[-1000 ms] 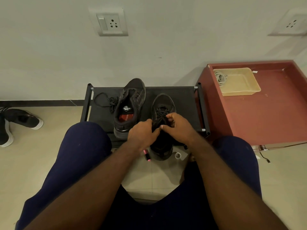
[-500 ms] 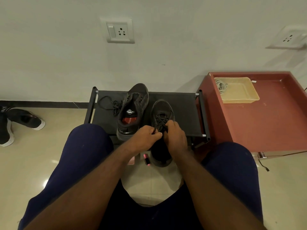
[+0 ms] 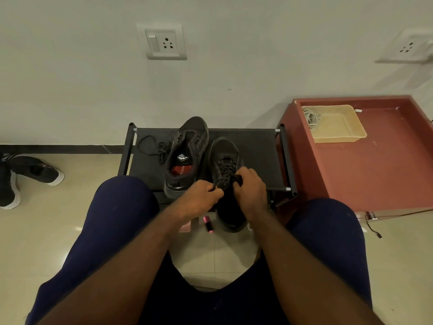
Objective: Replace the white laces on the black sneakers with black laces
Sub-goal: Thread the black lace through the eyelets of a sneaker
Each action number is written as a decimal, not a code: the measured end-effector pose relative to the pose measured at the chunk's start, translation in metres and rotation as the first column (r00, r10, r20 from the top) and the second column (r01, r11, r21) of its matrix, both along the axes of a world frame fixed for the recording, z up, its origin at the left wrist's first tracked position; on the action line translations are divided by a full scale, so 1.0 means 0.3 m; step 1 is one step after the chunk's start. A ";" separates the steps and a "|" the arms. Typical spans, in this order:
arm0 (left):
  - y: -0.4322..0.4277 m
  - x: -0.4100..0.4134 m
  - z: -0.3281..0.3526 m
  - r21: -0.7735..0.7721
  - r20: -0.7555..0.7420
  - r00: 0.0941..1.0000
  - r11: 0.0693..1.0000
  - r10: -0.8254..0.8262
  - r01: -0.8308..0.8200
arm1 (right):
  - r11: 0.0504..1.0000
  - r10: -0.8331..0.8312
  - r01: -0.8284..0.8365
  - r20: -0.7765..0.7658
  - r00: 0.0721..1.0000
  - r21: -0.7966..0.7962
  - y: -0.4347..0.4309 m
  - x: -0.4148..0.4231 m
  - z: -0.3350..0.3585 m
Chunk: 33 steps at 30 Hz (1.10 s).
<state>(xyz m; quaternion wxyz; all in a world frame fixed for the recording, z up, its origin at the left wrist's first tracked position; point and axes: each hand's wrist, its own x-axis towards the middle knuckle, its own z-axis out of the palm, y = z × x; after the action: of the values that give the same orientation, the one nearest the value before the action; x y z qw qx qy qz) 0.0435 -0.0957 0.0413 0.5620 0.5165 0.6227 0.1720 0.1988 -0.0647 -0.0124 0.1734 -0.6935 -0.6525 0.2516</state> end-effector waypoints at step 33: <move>0.008 0.072 -0.088 0.414 -0.545 0.828 0.902 0.134 0.127 | 0.984 -0.116 0.043 -0.446 0.888 -0.170 0.077 0.068 0.003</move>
<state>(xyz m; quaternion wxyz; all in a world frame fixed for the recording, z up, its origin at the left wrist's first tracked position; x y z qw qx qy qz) 0.0651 -0.0933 0.0149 0.2249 0.6542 0.7068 0.1477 0.2191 -0.0417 -0.0114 0.2764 -0.6529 -0.5433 0.4495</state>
